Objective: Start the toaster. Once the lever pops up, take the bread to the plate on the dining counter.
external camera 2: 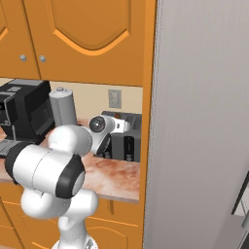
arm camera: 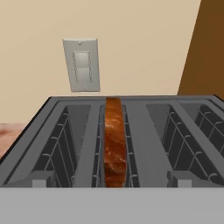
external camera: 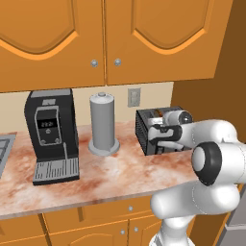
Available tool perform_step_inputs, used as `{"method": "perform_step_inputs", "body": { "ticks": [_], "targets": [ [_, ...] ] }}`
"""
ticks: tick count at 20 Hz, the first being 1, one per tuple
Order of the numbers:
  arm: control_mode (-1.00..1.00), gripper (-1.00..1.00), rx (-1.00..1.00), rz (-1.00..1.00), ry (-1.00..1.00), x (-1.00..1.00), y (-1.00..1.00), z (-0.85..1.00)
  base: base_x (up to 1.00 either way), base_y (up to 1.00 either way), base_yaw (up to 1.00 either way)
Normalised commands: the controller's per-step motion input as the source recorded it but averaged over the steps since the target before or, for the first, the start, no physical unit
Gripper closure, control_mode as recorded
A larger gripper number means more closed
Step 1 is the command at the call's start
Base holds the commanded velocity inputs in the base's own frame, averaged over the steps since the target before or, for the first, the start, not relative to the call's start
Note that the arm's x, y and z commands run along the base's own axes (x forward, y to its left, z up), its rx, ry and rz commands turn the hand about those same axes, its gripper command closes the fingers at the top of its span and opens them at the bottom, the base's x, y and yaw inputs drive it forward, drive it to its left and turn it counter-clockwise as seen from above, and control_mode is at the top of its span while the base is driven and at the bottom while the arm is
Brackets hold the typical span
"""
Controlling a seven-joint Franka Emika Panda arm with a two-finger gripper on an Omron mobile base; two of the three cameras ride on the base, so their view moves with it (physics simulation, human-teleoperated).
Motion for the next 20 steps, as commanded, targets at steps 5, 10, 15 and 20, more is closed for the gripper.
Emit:
{"method": "perform_step_inputs", "body": {
  "ticks": [5, 10, 15, 20],
  "targets": [
    [-1.00, -1.00, 0.00, 0.00, 0.00, 0.11, 0.00, 0.00, 0.00, 0.00, 0.00],
    [-1.00, -1.00, 0.00, 0.00, 0.00, 0.08, 0.00, 0.00, 0.00, 0.00, 0.00],
    [-1.00, -1.00, 0.00, 0.00, 0.00, 0.08, 0.00, 0.00, 0.00, 0.00, 0.00],
    [-1.00, -1.00, 0.00, 0.00, 0.00, 0.08, 0.00, 0.00, 0.00, 0.00, 0.00]
  ]
}}
